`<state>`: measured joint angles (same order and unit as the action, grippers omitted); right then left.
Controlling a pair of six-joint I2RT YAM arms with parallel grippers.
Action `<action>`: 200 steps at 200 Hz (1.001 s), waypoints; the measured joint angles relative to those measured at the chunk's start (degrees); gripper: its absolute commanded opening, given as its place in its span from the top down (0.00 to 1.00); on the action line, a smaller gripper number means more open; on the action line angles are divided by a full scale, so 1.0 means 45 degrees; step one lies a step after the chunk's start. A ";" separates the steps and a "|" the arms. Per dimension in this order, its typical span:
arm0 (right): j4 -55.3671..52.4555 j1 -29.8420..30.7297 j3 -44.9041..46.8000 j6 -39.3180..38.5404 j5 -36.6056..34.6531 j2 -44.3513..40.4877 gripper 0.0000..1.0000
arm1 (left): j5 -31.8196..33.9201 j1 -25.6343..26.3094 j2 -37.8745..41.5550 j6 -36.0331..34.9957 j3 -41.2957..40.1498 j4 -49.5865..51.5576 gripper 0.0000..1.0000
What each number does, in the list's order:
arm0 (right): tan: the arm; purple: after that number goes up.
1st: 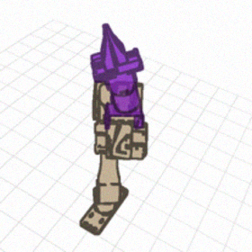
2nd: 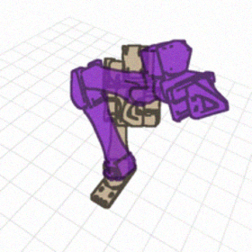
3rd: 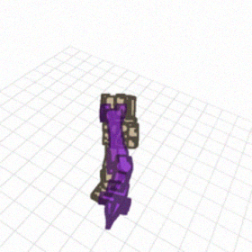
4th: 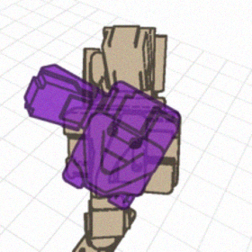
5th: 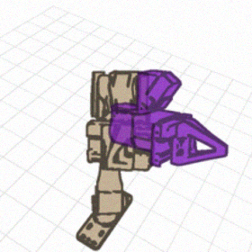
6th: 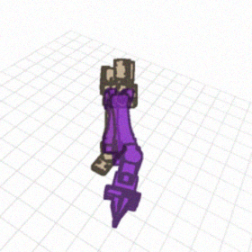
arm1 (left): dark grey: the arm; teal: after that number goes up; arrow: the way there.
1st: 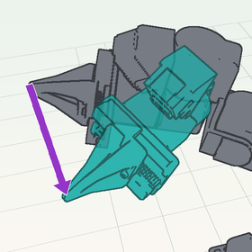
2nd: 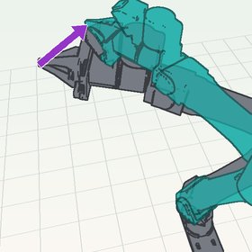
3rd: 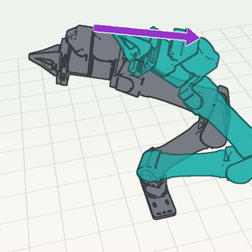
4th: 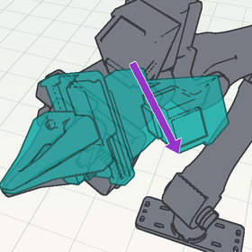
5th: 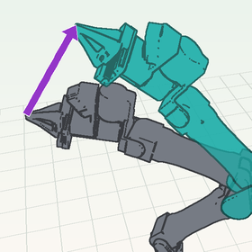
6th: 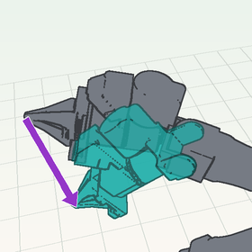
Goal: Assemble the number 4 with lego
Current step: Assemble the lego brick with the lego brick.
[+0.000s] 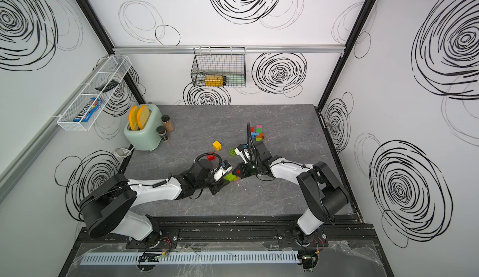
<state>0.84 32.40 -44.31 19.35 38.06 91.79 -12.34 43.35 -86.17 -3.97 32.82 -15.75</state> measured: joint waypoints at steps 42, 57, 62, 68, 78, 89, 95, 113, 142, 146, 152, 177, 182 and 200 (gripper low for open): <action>-0.0019 0.0000 -0.0005 -0.0087 -0.0058 0.0010 1.00 | 0.0034 0.0005 -0.0068 0.0078 0.0287 0.0461 1.00; -0.0034 -0.0019 -0.0010 -0.0194 -0.0102 0.0019 1.00 | -0.0005 0.0005 -0.0155 0.0073 0.0461 0.0661 1.00; -0.0039 -0.0024 -0.0010 -0.0253 -0.0126 0.0024 1.00 | -0.0024 0.0005 -0.0185 0.0073 0.0539 0.0763 0.95; -0.0034 -0.0024 -0.0010 -0.0301 -0.0160 0.0024 1.00 | -0.0034 0.0005 -0.0214 0.0073 0.0617 0.0869 0.86; -0.0044 -0.0029 -0.0010 -0.0335 -0.0228 0.0029 1.00 | -0.0049 0.0000 -0.0277 0.0087 0.0782 0.1098 0.74; -0.0039 -0.0029 -0.0010 -0.0345 -0.0301 0.0039 1.00 | -0.0053 -0.0024 -0.0316 0.0136 0.0962 0.1345 0.57; -0.0034 -0.0029 0.0000 -0.0335 -0.0335 0.0039 1.00 | -0.0053 -0.0049 -0.0330 0.0151 0.1039 0.1481 0.48; 0.0049 -0.0024 0.0049 -0.0282 -0.0461 0.0044 1.00 | -0.0034 -0.0092 -0.0325 0.0335 0.1171 0.1787 0.24; 0.0180 0.0019 0.0117 -0.0044 -0.0816 -0.0078 1.00 | 0.0092 -0.0175 -0.0053 0.0364 0.1185 0.2098 0.12; 0.0204 0.0039 0.0126 -0.0015 -0.0899 -0.0102 1.00 | 0.0117 -0.0175 0.0005 0.0364 0.1185 0.2108 0.11; 0.0243 0.0083 0.0136 0.0029 -0.1020 -0.0151 1.00 | 0.0199 -0.0175 0.0092 0.0364 0.1185 0.2108 0.11; 0.0296 0.0262 0.0170 0.0209 -0.1457 -0.0306 1.00 | 0.1005 -0.0136 0.0418 0.0219 0.1185 0.2093 0.11; 0.0296 0.0296 0.0170 0.0223 -0.1525 -0.0330 1.00 | 0.1185 -0.0131 0.0457 0.0175 0.1185 0.2098 0.11; 0.0291 0.0457 0.0175 0.0398 -0.1787 -0.0398 1.00 | 0.1676 -0.0126 0.0495 0.0000 0.1185 0.2108 0.10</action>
<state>2.15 34.46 -43.53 21.15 30.02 90.00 -4.80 42.78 -83.94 -3.97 38.15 -6.26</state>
